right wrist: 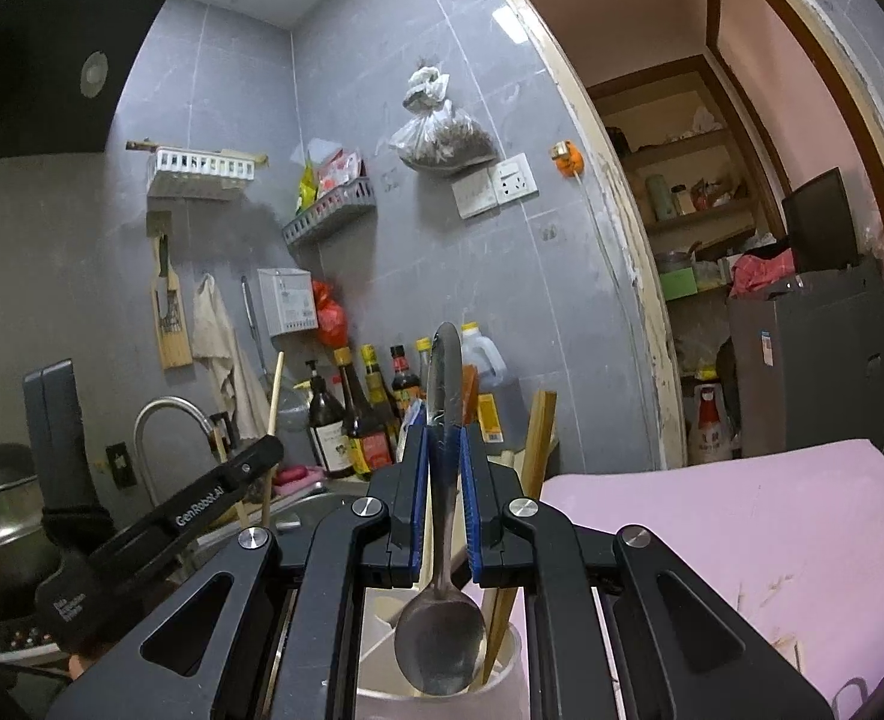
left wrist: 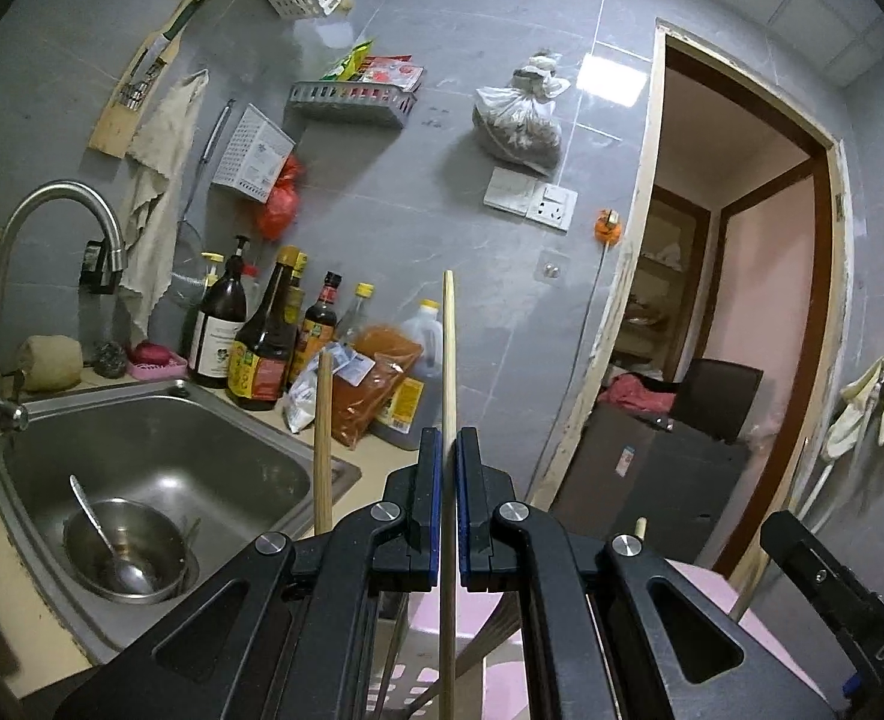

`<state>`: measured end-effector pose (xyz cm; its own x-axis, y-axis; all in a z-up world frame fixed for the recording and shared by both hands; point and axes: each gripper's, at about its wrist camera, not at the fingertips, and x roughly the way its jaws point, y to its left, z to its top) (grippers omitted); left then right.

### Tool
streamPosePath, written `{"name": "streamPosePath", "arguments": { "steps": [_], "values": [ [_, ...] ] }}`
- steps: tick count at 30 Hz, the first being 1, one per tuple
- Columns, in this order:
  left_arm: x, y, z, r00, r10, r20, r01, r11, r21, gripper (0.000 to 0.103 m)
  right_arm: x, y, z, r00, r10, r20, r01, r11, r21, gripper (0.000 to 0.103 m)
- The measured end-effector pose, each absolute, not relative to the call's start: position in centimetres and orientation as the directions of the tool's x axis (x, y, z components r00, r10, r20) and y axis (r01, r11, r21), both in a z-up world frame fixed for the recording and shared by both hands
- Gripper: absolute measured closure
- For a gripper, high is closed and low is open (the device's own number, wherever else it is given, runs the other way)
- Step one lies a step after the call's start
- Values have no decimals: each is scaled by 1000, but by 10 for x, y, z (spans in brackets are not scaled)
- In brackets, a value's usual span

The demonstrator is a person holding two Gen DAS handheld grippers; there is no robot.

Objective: Organize utensils
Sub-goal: 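Lower the chopstick and spoon into the white caddy with both tools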

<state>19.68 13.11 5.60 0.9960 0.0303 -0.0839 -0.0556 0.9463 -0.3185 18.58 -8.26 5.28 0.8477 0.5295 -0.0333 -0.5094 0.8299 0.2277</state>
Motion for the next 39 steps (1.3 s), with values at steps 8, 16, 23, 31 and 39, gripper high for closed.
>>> {"name": "streamPosePath", "arguments": {
  "steps": [8, 16, 23, 31, 39],
  "values": [
    [194, 113, 41, 994, 55, -93, -78, 961, -267, 100, 189, -77, 43, 838, 540, -72, -514, 828, 227, 95],
    [188, 105, 30, 990, 57, -132, -89, 964, -250, 100, 189, -77, 37, 830, 547, -110, -516, 827, 222, 95],
    [183, 103, 22, 981, 48, -190, -94, 966, -242, 100, 187, -79, 33, 827, 547, -133, -514, 830, 217, 94],
    [181, 101, 21, 966, -5, -259, -59, 970, -237, 99, 186, -79, 29, 820, 547, -168, -511, 832, 215, 94],
    [175, 103, 22, 956, -42, -289, -33, 968, -249, 99, 183, -82, 28, 814, 550, -186, -512, 831, 220, 93]
  ]
}}
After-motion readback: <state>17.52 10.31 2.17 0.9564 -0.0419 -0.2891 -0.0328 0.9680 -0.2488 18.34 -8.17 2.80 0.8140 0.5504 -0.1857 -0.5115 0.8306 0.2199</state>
